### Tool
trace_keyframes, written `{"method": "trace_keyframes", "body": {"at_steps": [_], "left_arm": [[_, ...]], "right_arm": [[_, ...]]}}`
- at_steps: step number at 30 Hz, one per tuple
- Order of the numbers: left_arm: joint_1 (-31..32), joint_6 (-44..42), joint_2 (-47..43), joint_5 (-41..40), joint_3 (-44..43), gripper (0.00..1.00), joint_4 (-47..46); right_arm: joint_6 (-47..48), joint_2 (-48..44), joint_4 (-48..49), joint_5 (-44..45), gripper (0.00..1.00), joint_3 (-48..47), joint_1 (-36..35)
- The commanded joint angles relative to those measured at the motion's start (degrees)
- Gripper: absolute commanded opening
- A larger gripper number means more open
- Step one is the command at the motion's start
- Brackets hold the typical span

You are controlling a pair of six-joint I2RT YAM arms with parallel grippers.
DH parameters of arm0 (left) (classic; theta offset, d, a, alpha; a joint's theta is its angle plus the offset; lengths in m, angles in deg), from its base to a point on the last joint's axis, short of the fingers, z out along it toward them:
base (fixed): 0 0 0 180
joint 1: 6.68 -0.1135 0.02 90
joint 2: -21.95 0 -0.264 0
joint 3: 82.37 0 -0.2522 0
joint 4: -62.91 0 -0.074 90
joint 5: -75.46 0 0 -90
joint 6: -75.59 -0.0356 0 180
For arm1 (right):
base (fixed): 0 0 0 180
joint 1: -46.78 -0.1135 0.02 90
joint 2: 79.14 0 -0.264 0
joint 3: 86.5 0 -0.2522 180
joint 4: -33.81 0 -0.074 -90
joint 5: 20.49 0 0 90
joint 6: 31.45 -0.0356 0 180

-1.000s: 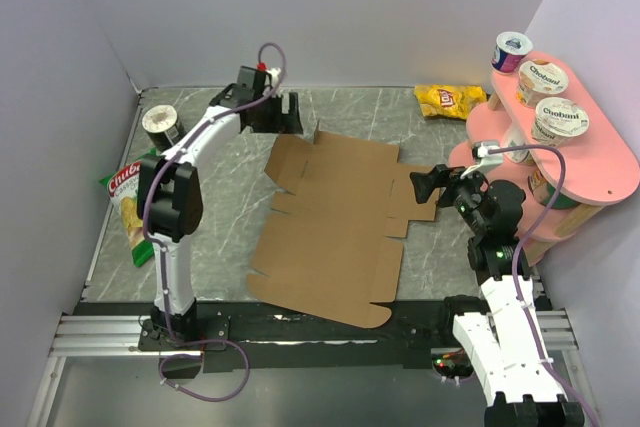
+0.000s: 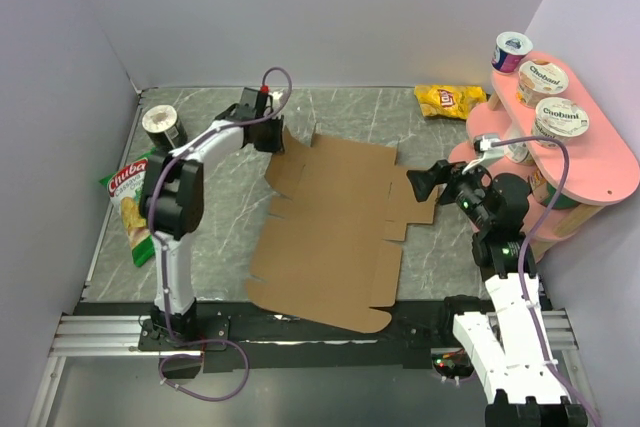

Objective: Fold the paper box

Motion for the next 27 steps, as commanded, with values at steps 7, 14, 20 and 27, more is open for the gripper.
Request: {"method": "trace_keyframes", "body": {"at_steps": [7, 14, 20, 27], "left_arm": [[0.9, -5.2, -39.4, -6.3, 33.7, 0.01, -29.3], [2.3, -7.8, -57.1, -11.3, 47.2, 0.01, -37.5], [3.5, -9.1, -64.4, -12.9, 51.5, 0.01, -39.6], [4.7, -9.6, -66.7, -13.4, 52.4, 0.01, -39.0]], "right_arm": [[-10.5, 6.8, 2.2, -1.9, 1.0, -6.3, -0.2], [-10.8, 15.0, 2.2, -1.9, 0.99, -12.1, -0.2], [-7.5, 15.1, 1.5, 1.0, 1.0, -15.6, -0.2], [-6.0, 19.8, 3.6, 0.2, 1.0, -18.5, -0.1]]}}
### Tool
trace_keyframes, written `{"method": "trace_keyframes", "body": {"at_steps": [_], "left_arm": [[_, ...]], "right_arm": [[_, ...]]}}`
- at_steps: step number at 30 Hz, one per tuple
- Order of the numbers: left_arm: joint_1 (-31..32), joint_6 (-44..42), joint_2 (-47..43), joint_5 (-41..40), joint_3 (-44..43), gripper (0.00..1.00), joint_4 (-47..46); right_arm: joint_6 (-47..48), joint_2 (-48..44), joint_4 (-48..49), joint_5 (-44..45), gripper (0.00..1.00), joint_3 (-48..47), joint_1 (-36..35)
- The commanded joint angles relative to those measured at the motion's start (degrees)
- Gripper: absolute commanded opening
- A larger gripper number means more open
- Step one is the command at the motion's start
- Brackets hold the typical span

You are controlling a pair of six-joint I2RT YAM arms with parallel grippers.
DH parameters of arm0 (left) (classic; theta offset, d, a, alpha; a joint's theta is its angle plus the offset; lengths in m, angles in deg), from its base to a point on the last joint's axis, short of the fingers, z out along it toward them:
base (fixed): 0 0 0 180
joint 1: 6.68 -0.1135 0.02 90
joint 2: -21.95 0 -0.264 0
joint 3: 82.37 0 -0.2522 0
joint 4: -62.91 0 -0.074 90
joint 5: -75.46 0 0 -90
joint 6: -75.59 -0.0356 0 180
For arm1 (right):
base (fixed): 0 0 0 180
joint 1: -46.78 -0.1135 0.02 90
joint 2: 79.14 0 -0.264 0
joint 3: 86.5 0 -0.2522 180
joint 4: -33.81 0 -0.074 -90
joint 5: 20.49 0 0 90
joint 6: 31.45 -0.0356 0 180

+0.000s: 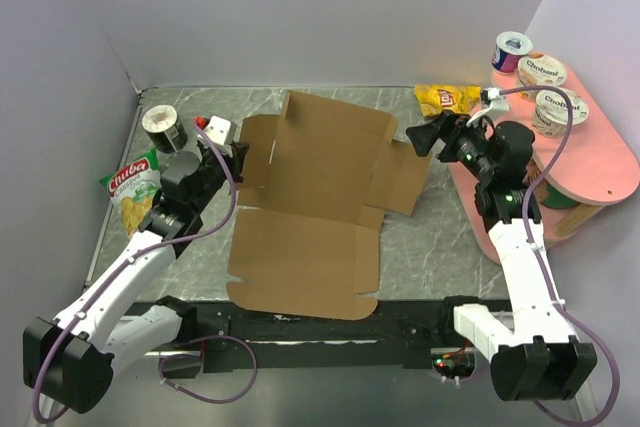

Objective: Fold the paper box

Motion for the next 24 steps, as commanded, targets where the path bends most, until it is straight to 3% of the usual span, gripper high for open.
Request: {"method": "trace_keyframes", "body": {"at_steps": [1, 6, 9, 15, 24], "left_arm": [[0.7, -0.5, -1.8, -1.2, -0.8, 0.01, -4.5], [0.7, -1.2, -2.7, -2.6, -1.6, 0.01, -2.9], [0.6, -1.5, -3.3, -1.9, -2.2, 0.01, -1.1], [-1.3, -0.7, -5.7, 0.7, -2.0, 0.01, 0.4], [-5.1, 0.2, -8.5, 12.4, -0.8, 0.01, 0.0]], "right_arm": [[2.8, 2.9, 3.5, 1.0, 1.0, -1.6, -0.1], [9.0, 9.9, -2.6, -2.3, 0.88, -8.7, 0.3], [11.0, 11.6, -2.1, -3.9, 0.78, -8.9, 0.4], [15.6, 13.5, -3.6, -2.6, 0.69, -10.1, 0.9], [17.0, 15.5, 2.7, -13.2, 0.73, -7.8, 0.6]]}}
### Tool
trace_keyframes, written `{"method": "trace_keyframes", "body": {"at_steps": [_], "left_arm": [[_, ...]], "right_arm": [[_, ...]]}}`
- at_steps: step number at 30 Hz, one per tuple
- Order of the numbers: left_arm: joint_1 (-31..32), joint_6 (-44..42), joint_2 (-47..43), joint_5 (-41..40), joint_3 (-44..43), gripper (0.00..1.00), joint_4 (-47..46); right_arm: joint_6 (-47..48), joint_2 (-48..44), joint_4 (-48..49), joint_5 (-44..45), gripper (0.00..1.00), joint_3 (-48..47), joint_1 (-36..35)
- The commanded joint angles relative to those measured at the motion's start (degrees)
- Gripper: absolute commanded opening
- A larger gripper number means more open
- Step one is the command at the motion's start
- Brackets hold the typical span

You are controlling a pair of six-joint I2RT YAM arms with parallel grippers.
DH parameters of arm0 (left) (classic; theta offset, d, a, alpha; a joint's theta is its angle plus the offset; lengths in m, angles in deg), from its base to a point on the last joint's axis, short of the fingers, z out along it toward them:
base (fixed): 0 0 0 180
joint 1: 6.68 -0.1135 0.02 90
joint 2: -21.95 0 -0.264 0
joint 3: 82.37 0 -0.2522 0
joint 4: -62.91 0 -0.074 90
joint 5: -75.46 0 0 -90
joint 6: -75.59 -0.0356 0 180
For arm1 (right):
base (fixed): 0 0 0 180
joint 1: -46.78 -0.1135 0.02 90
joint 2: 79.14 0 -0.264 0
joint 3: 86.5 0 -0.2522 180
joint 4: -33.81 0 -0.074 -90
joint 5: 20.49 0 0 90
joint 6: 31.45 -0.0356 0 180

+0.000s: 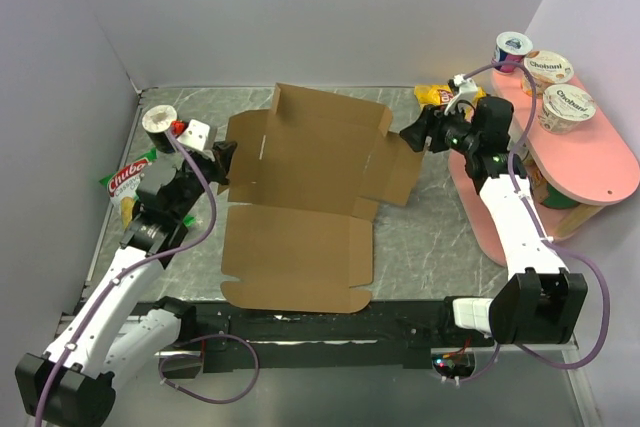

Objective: Fold the paper box

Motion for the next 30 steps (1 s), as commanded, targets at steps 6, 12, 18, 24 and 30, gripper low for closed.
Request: {"method": "trace_keyframes", "body": {"at_steps": [6, 12, 18, 24, 30], "left_arm": [[-1.9, 0.7, -1.5, 13.1, -1.4, 0.01, -2.4], [-2.9, 1.4, -2.5, 15.8, -1.3, 0.01, -2.8], [-3.0, 1.8, -2.5, 16.4, -1.4, 0.01, -3.1], [-3.0, 2.0, -2.2, 17.0, -0.9, 0.01, -3.6], [-1.7, 0.0, -2.7, 13.9, 0.0, 0.01, -3.2]], "right_arm": [[3.6, -1.2, 10.8, -12.3, 0.79, 0.6, -0.1], [6.6, 0.4, 11.6, -17.7, 0.81, 1.0, -0.1], [4.8, 1.9, 7.9, -16.5, 0.73, -1.6, -0.6], [-0.1, 2.2, 8.5, -9.5, 0.67, -0.7, -3.6], [-6.5, 2.0, 11.8, -0.3, 0.66, 1.1, -6.8]]}}
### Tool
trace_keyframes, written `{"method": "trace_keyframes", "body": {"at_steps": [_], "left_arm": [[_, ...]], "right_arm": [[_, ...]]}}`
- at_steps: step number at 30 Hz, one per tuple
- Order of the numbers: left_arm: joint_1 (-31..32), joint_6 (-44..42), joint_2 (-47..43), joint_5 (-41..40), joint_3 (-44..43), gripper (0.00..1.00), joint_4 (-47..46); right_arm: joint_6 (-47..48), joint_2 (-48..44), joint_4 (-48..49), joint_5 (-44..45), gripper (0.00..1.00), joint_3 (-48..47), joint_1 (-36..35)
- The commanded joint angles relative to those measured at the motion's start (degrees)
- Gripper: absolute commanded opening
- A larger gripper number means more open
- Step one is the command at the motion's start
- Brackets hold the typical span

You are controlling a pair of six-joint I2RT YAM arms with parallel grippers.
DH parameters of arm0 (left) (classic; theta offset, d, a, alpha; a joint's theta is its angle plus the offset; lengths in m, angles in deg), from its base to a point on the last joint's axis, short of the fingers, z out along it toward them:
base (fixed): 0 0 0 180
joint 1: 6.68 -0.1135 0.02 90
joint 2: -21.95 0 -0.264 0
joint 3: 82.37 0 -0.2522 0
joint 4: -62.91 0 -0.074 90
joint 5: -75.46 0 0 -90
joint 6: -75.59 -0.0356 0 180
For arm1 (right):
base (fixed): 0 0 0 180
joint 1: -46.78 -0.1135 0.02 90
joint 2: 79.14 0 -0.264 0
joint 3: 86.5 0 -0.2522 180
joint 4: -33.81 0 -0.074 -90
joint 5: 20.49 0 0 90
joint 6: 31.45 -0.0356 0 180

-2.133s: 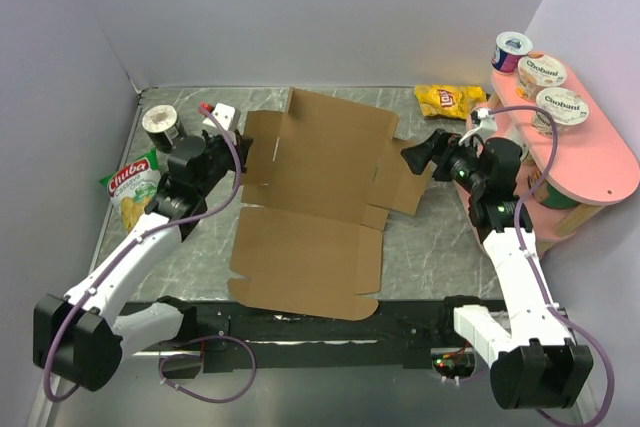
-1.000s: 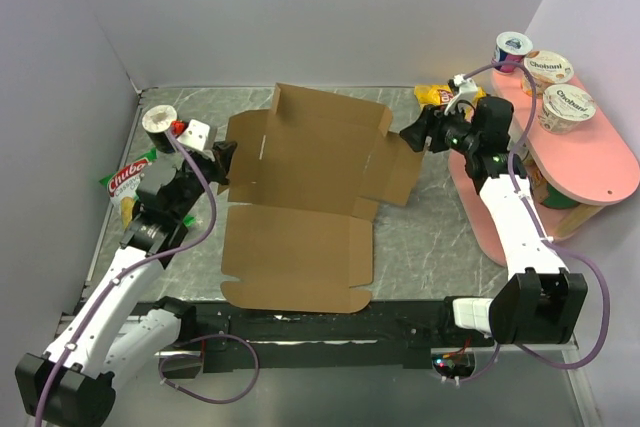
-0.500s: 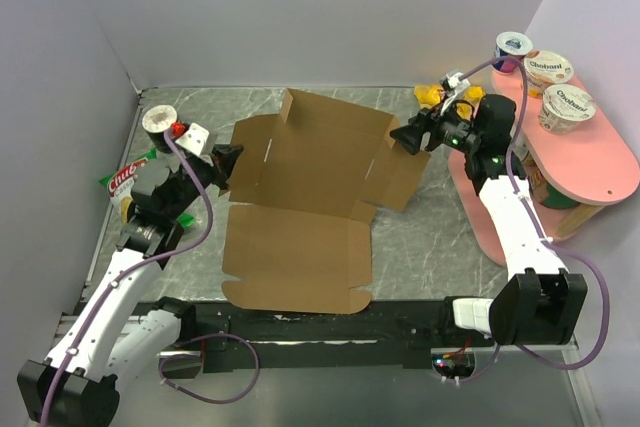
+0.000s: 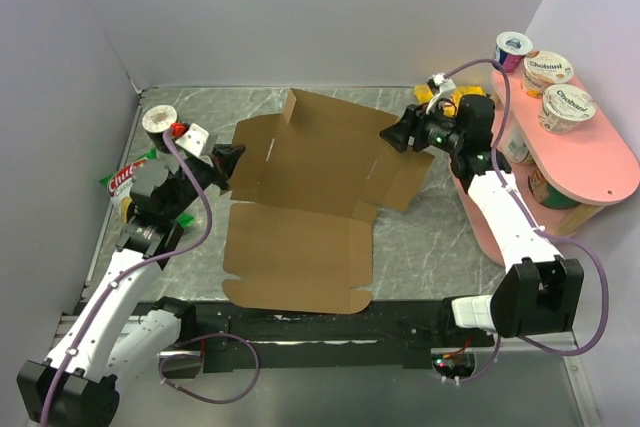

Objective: Fold the paper box

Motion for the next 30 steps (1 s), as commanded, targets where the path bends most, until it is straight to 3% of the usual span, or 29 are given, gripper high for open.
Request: {"method": "trace_keyframes", "body": {"at_steps": [1, 9, 12, 14, 17, 18, 20, 26, 30], "left_arm": [[1.5, -0.6, -1.3, -1.1, 0.1, 0.01, -2.1], [3.0, -1.0, -1.8, -8.4, 0.5, 0.02, -1.8], [3.2, -0.2, -1.5, -11.8, 0.4, 0.14, -1.7], [3.3, 0.1, -1.3, -13.0, 0.2, 0.45, -1.5], [3.3, 0.2, -1.0, -13.8, -0.3, 0.74, -1.2], [3.3, 0.2, -0.8, -14.1, -0.5, 0.89, -0.8], [3.3, 0.4, -1.1, -14.9, -1.7, 0.99, -0.1], [3.3, 2.9, 2.9, -12.7, -11.1, 0.96, 6.5], [3.3, 5.8, 15.0, -7.3, -19.8, 0.96, 13.2]], "right_arm": [[-5.7, -0.6, 4.2, 9.4, 0.63, 0.0, -2.5], [-5.7, 0.6, 1.8, 23.1, 0.36, -1.2, -8.4], [-6.1, -0.3, 3.2, 27.1, 0.26, 0.7, -10.4], [-6.7, -1.1, 5.4, 27.6, 0.19, 2.7, -11.1], [-6.7, -1.6, 7.6, 29.1, 0.06, 4.3, -11.6], [-6.7, -1.9, 8.3, 29.5, 0.03, 4.7, -11.7], [-6.2, -2.3, 9.6, 30.6, 0.0, 6.0, -11.9], [-4.1, -4.4, 15.8, 30.5, 0.0, 9.6, -12.5], [-1.5, -5.8, 20.9, 29.4, 0.0, 11.8, -13.2]]}}
